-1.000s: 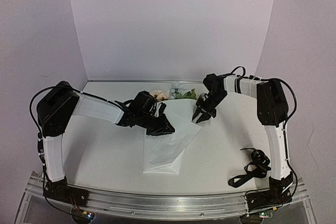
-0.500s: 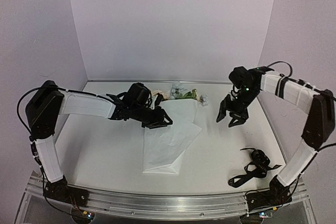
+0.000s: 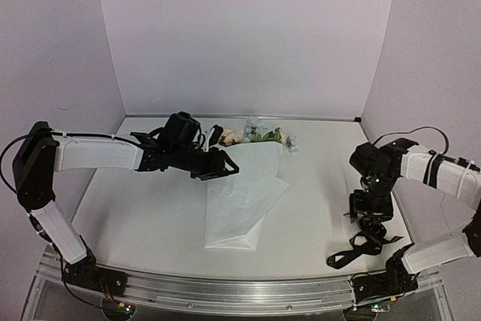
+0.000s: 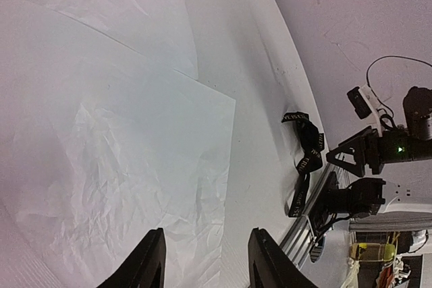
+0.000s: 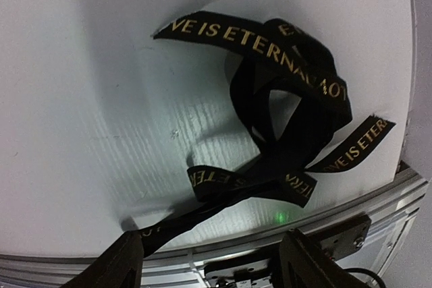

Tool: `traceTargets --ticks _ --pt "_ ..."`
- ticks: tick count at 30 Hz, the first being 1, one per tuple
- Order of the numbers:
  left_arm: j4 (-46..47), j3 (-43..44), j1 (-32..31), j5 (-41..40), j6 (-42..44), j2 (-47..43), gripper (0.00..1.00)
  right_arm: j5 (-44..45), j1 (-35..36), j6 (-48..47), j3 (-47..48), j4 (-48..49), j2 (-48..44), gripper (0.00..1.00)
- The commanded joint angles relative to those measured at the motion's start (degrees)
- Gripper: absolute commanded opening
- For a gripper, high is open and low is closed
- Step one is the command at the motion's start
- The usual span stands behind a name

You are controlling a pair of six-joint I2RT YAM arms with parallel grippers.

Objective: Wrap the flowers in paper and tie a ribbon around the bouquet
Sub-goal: Pick up the ribbon from the corner of the board, then pass from the right arm to the left

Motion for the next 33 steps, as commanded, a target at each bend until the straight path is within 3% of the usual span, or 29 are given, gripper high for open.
traceTargets --ticks 1,6,12,19,21,25,26,33 --pt "-0.36 -1.18 0.11 -0.69 1.24 -3.21 0.44 5.01 -2.59 -2.37 2.50 1.25 3.59 0.69" --pt "-0.46 -2.86 0.12 -1.84 1.01 -5.02 0.44 1.11 -3.51 5.95 -2.12 2.93 3.17 0.63" --pt "-0.63 -2.98 0.12 -1.22 1.06 -4.51 0.44 -3.55 -3.29 13.80 -8.00 11.77 3.80 0.57" --pt "-0.95 -2.26 0.11 -1.29 1.15 -4.19 0.44 -0.85 -2.81 18.34 -14.27 17.66 3.52 0.48" --pt "-0.86 -2.30 0.12 -1.25 1.07 -3.99 0.44 -0.82 -2.84 17.30 -13.43 17.85 4.83 0.41" --pt "-0.96 -2.48 0.12 -1.58 1.36 -4.49 0.44 -2.50 -2.82 15.73 -11.55 18.14 5.74 0.06" --pt "-0.85 -2.62 0.12 -1.67 1.58 -4.79 0.44 -2.97 -2.77 15.19 -10.82 17.90 5.06 0.01" --pt "2.55 -3.89 0.11 0.45 5.39 -7.90 0.46 -14.79 2.07 3.19 5.73 11.48 1.59 0.00"
